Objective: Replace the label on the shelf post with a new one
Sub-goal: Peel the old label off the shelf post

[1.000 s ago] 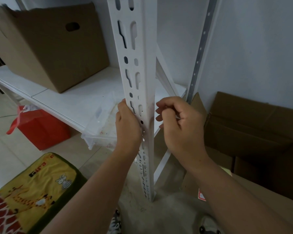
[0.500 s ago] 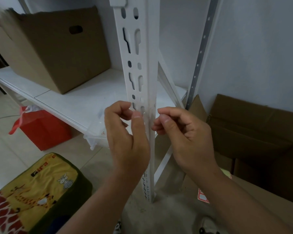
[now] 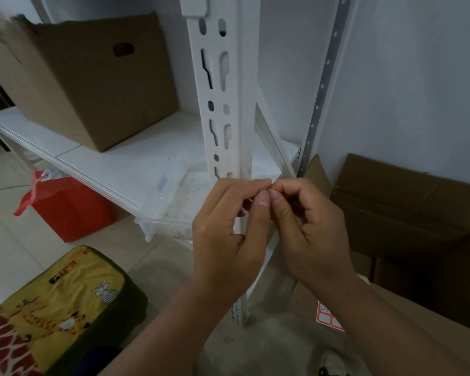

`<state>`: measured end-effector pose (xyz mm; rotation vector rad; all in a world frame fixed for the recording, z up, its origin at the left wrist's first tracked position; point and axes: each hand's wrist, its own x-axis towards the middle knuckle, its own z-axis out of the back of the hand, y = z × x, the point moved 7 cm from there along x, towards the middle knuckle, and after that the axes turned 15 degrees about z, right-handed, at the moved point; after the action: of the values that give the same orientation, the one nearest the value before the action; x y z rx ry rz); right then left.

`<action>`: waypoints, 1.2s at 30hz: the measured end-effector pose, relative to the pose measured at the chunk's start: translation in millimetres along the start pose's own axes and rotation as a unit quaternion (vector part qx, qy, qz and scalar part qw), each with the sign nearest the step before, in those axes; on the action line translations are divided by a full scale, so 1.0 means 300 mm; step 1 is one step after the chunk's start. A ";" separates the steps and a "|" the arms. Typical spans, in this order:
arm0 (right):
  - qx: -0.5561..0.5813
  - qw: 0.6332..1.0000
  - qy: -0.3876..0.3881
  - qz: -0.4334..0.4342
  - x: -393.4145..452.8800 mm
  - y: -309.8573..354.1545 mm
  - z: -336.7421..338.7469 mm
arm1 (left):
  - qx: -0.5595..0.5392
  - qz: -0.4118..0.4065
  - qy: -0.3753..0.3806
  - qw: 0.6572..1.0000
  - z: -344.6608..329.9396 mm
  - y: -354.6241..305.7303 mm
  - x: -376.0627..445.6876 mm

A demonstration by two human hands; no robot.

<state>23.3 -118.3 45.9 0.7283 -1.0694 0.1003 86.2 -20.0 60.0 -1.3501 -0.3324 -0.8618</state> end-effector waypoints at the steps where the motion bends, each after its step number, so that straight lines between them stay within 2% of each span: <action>1: -0.007 1.000 -0.002 -0.001 0.000 -0.004 0.002 | -0.008 -0.001 0.004 1.000 0.001 0.000 0.000; 4: -0.025 0.999 -0.018 -0.016 0.001 -0.022 0.015 | -0.042 0.018 0.018 0.999 0.006 0.011 0.003; 10: -0.053 0.997 -0.018 -0.055 -0.009 -0.061 0.012 | -0.148 0.132 0.066 0.978 -0.012 0.058 0.003; 13: -0.082 0.996 -0.002 -0.026 -0.010 -0.056 0.001 | -0.190 0.186 0.080 0.961 -0.021 0.080 0.001; 17: -0.088 0.996 0.002 0.002 -0.003 -0.047 -0.014 | -0.191 0.225 0.070 0.953 -0.019 0.101 0.002; 23: -0.019 0.998 -0.040 -0.040 -0.011 -0.073 -0.017 | -0.113 0.271 -0.059 0.954 0.106 0.222 0.077; 25: 0.002 0.997 -0.044 -0.063 -0.015 -0.092 -0.023 | -0.065 0.292 -0.077 0.951 0.145 0.299 0.110; 31: 0.033 0.992 -0.042 -0.113 -0.027 -0.131 -0.049 | 0.178 0.369 0.002 0.912 0.121 0.570 0.153; 36: 0.030 0.991 -0.025 -0.130 -0.033 -0.148 -0.067 | 0.282 0.391 0.084 0.872 0.054 0.679 0.132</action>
<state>52.1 -137.9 10.2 0.9233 -1.0136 -0.1104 260.1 -22.9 -54.6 -0.7335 0.1125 -0.1579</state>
